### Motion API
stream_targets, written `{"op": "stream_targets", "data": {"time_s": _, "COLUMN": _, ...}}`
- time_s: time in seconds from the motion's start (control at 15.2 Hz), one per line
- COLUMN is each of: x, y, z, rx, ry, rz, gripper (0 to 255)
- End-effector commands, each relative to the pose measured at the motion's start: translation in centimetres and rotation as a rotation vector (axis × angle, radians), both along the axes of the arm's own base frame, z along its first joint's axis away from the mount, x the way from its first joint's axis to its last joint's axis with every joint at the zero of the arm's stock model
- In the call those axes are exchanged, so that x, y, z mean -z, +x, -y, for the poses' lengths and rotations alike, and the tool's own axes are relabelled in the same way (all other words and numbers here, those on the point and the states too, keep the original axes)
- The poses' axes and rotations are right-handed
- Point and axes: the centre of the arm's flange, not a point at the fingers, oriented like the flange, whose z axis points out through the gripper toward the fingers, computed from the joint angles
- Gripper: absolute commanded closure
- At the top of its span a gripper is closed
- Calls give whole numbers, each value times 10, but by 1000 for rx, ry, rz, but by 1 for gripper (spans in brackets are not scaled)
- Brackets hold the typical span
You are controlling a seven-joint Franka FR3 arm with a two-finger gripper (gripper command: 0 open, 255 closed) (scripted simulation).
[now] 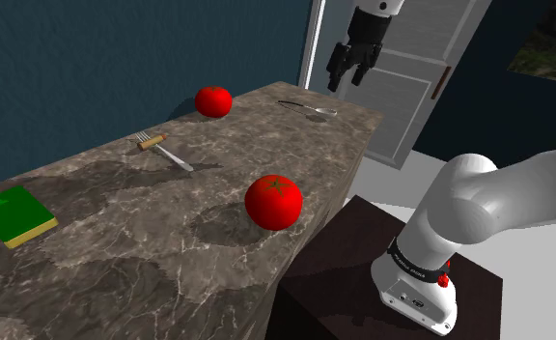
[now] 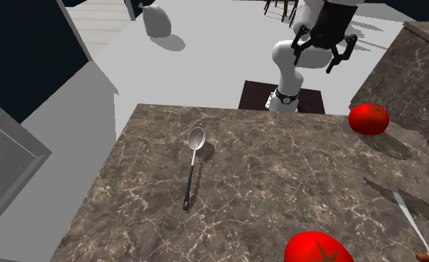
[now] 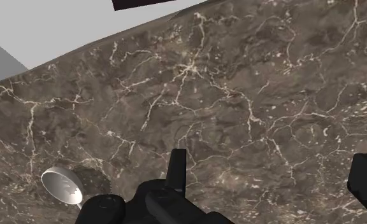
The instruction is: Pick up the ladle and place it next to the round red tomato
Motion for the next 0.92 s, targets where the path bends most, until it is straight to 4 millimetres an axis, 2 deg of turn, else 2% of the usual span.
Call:
{"op": "stream_targets", "data": {"time_s": 0.0, "x": 0, "y": 0, "z": 0, "rx": 0, "ry": 0, "rz": 0, "gripper": 0}}
{"op": "stream_targets", "data": {"time_s": 0.86, "x": 55, "y": 107, "z": 141, "rx": -124, "ry": 61, "rz": -69, "gripper": 0}}
